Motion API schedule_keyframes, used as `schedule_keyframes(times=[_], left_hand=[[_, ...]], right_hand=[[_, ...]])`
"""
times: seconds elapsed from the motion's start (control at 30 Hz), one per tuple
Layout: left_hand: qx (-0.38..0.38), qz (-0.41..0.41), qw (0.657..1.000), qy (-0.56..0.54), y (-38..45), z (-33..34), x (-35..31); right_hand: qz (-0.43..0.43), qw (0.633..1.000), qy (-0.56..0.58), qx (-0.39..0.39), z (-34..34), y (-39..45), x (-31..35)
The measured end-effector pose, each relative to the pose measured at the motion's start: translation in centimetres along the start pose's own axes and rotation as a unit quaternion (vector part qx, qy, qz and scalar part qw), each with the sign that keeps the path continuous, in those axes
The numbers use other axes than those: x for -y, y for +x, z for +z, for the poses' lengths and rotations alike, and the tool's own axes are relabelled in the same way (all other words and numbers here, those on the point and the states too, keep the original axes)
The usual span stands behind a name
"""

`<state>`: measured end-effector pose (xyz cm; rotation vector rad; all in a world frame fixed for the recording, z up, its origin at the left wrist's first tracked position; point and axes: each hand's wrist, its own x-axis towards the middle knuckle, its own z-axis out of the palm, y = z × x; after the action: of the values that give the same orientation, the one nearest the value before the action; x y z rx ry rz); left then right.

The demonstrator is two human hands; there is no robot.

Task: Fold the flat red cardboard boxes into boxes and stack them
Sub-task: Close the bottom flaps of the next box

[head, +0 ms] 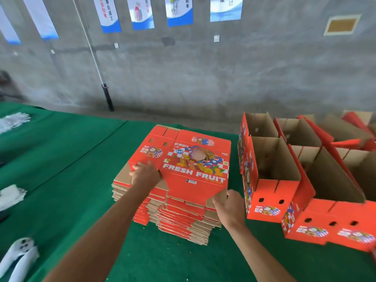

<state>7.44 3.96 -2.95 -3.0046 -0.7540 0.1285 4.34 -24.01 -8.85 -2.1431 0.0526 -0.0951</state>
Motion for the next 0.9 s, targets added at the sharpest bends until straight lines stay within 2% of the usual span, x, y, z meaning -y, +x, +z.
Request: schedule_keyframes(times=[0.07,0.2,0.27,0.4,0.5,0.57,0.67,0.73,0.8,0.9], left_hand=[[-0.023,-0.006,1.000,0.005,-0.2,-0.6,-0.3],[-0.063,0.067,0.995,0.033,-1.0,-3.4,-0.6],[-0.074,0.082,0.994,0.006,-2.5,-5.7,-0.7],[-0.119,0.063,0.985,-0.106,-7.5,-11.5,0.3],[-0.190,0.077,0.959,-0.195,-12.3,-16.7,1.7],[-0.211,0.088,0.941,-0.249,-15.5,-20.2,2.9],[-0.184,0.124,0.920,-0.324,-19.8,-24.4,3.5],[-0.131,0.174,0.878,-0.426,-21.9,-25.7,2.3],[-0.093,0.204,0.850,-0.477,-23.5,-25.9,0.0],[-0.048,0.215,0.841,-0.494,-25.4,-23.9,-4.0]], right_hand=[[0.025,0.997,0.067,0.006,-0.1,-0.8,0.6],[0.028,0.984,0.178,-0.007,-1.5,-2.1,1.3],[-0.011,0.987,0.160,-0.024,-3.1,-2.8,1.8],[-0.085,0.991,0.075,-0.077,-9.5,-4.0,4.6],[-0.191,0.976,0.004,-0.102,-17.3,-4.7,7.2],[-0.210,0.970,-0.030,-0.116,-22.8,-5.5,9.0],[-0.212,0.973,-0.074,-0.052,-30.0,-7.3,11.1],[-0.203,0.972,-0.122,0.002,-34.2,-8.0,11.6],[-0.178,0.969,-0.166,0.038,-37.9,-8.4,11.5],[-0.112,0.958,-0.242,0.104,-41.0,-8.8,9.7]])
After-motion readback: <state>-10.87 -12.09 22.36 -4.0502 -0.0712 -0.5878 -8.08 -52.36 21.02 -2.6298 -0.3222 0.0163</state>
